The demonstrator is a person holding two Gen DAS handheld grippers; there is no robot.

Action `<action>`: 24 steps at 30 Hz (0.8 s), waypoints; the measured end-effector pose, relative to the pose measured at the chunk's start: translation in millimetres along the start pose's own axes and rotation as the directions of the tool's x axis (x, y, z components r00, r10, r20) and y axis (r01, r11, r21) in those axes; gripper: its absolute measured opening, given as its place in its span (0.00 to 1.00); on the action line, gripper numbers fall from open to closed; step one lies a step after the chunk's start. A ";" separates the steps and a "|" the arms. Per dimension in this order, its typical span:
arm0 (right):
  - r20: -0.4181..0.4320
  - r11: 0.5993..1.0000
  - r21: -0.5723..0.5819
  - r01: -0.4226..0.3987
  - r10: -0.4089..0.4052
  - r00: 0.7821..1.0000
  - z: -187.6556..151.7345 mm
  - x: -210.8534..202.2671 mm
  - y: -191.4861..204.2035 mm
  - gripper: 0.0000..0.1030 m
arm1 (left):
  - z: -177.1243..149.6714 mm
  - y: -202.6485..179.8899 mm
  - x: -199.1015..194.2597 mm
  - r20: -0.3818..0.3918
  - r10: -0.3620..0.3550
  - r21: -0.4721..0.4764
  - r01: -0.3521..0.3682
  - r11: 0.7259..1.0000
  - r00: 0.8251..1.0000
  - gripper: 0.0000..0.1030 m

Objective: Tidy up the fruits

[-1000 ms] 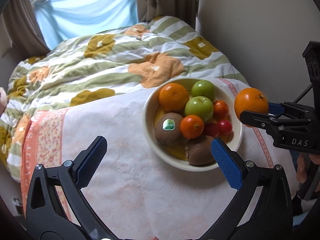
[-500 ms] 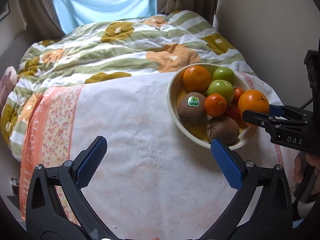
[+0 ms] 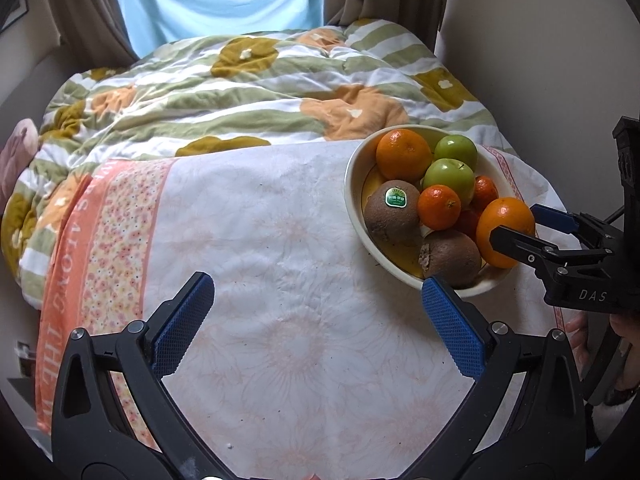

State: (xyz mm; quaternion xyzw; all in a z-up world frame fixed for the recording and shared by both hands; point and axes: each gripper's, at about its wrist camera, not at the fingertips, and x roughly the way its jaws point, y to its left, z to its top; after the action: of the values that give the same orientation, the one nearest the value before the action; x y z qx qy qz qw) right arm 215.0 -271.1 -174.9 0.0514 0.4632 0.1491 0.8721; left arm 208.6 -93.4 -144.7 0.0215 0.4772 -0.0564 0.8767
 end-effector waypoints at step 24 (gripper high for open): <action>0.250 0.984 0.062 0.167 -0.177 0.952 6.1 -176.8 121.7 1.00 | -2.9 69.6 -176.2 0.283 -0.017 -0.014 0.022 1.000 0.959 1.00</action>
State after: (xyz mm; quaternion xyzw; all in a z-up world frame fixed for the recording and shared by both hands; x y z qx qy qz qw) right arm 101.2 -209.6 -3.6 0.0469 0.3533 0.0555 0.9327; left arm 119.6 -10.2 0.5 0.0012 0.3479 -0.0636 0.9354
